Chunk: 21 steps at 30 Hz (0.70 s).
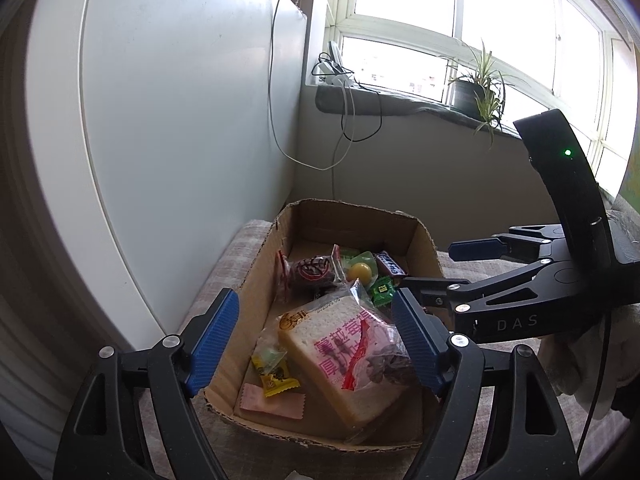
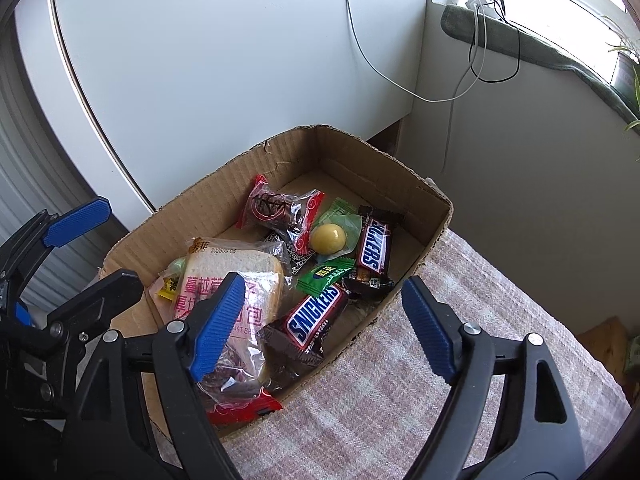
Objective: Organize snacks
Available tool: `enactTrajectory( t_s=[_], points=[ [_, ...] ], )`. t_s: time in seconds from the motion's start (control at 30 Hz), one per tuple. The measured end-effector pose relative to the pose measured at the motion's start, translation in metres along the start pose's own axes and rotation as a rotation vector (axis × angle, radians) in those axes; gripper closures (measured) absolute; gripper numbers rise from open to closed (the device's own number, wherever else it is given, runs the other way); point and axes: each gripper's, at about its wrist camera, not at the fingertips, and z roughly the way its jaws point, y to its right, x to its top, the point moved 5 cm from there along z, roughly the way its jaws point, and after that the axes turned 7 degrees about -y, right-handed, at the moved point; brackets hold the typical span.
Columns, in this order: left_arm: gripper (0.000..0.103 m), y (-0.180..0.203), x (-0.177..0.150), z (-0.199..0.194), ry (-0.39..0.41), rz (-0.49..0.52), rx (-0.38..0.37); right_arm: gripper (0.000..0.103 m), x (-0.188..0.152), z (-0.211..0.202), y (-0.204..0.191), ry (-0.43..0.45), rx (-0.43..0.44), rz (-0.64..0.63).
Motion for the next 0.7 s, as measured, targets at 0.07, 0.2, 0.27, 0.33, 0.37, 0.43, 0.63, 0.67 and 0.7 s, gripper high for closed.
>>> enactTrajectory(
  t_s=[0.07, 0.2, 0.27, 0.33, 0.37, 0.43, 0.63, 0.67, 0.7],
  points=[
    [0.024, -0.002, -0.002, 0.001, -0.007, -0.011, 0.001, 0.019, -0.004, -0.004, 0.002, 0.009, -0.010, 0.003],
    [0.024, 0.000, -0.003, -0.005, 0.001, -0.017, 0.012, 0.019, -0.013, -0.014, 0.004, 0.026, -0.038, 0.009],
    [0.024, 0.002, -0.003, -0.012, 0.015, -0.017, 0.019, 0.019, -0.019, -0.023, 0.004, 0.050, -0.048, 0.017],
    [0.022, 0.007, -0.003, -0.020, 0.033, -0.014, 0.030, 0.019, -0.026, -0.036, 0.003, 0.080, -0.057, 0.019],
    [0.021, 0.010, -0.003, -0.023, 0.042, -0.010, 0.036, 0.018, -0.030, -0.042, 0.001, 0.096, -0.066, 0.016],
    [0.021, 0.016, -0.003, -0.031, 0.062, 0.004, 0.043, 0.012, -0.038, -0.053, -0.001, 0.129, -0.091, 0.018],
    [0.018, 0.028, -0.013, -0.051, 0.101, 0.020, 0.059, 0.009, -0.065, -0.089, -0.007, 0.225, -0.152, 0.023],
    [0.018, 0.029, -0.015, -0.052, 0.101, 0.019, 0.062, 0.009, -0.070, -0.094, -0.008, 0.238, -0.159, 0.028],
    [0.018, 0.029, -0.017, -0.053, 0.101, 0.017, 0.061, 0.006, -0.075, -0.099, -0.009, 0.249, -0.166, 0.033]
  ],
)
